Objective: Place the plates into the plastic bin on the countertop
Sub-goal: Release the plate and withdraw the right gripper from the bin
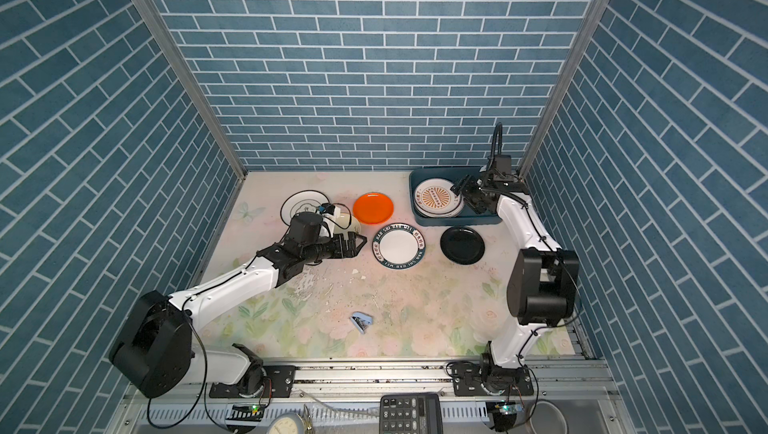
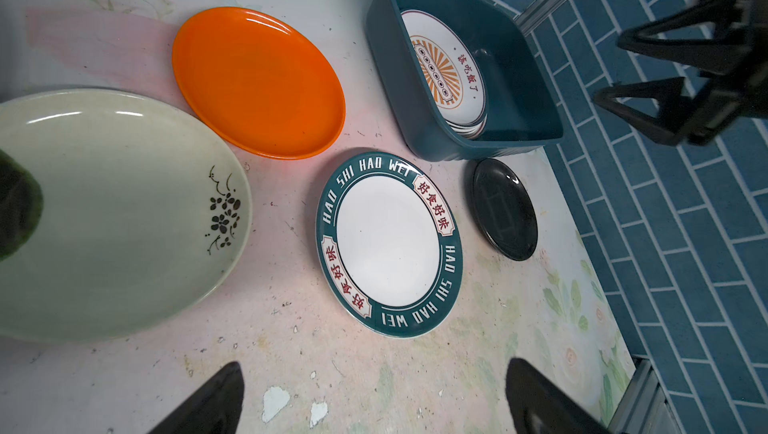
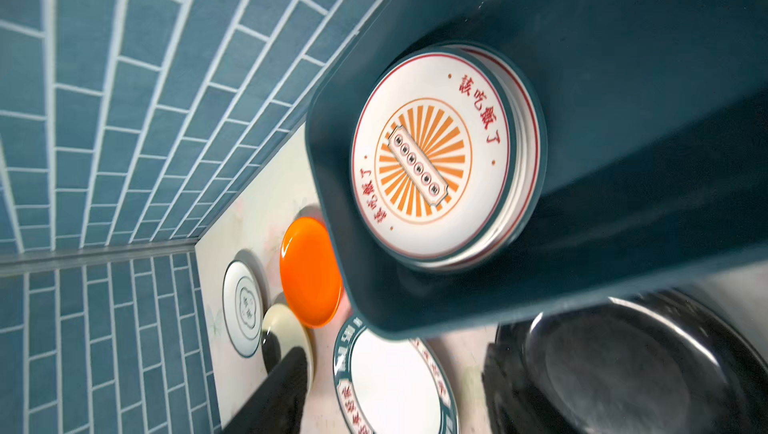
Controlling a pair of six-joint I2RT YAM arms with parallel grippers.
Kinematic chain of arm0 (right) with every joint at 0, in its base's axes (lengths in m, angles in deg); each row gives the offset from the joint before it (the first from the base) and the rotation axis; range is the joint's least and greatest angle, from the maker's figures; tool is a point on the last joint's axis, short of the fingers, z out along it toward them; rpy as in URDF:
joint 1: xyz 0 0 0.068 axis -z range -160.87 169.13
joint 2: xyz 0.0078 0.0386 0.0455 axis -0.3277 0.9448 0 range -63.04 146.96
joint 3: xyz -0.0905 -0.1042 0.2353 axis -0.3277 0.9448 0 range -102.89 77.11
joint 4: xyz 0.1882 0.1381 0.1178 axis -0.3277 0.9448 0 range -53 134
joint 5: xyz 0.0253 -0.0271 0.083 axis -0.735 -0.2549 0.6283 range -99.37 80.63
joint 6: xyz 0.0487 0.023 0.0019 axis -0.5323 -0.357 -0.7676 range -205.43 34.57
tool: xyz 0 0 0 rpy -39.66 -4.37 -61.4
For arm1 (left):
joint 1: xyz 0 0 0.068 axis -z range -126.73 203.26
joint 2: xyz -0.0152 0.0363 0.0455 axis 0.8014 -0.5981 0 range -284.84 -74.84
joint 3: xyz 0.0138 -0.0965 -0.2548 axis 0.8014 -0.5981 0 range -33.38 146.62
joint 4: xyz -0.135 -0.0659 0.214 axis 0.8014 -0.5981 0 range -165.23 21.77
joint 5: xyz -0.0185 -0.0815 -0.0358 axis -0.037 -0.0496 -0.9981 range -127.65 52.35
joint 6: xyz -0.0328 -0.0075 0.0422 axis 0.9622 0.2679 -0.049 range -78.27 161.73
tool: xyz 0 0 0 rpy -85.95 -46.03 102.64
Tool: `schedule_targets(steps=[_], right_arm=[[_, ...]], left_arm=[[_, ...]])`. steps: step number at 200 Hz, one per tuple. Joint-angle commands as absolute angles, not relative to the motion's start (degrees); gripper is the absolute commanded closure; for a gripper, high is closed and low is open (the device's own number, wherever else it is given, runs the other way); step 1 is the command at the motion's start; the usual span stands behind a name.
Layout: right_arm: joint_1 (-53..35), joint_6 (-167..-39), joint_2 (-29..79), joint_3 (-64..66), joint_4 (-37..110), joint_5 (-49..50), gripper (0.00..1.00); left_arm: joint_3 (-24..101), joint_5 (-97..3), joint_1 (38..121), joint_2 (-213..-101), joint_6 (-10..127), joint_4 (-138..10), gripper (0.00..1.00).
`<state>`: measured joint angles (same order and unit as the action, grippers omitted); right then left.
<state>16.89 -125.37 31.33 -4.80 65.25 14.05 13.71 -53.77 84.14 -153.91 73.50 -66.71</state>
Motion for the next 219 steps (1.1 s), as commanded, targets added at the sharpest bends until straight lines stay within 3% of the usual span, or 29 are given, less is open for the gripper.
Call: schedule_targets(steps=[1,85,135,219], right_arm=[[16.81,-122.67,21.86,0.92,66.82,15.96,0.32],[16.85,-121.87,-8.81,24.56,68.46,26.60,0.30],[16.86,-121.95,-23.27,33.03,75.58,25.03,0.01],[16.91,-128.56,-34.26,40.56,76.56,22.51,0.01]], left_arm=[[14.24,-53.11,83.77,-152.77,75.11,-69.49,0.00],[8.75,-53.53,83.78,-155.07,83.41,-61.09,0.00],[9.80,-55.89,84.27,-161.65,86.66,-56.52,0.00],[11.40,-58.41,84.91,-167.81,87.87,-52.50,0.01]])
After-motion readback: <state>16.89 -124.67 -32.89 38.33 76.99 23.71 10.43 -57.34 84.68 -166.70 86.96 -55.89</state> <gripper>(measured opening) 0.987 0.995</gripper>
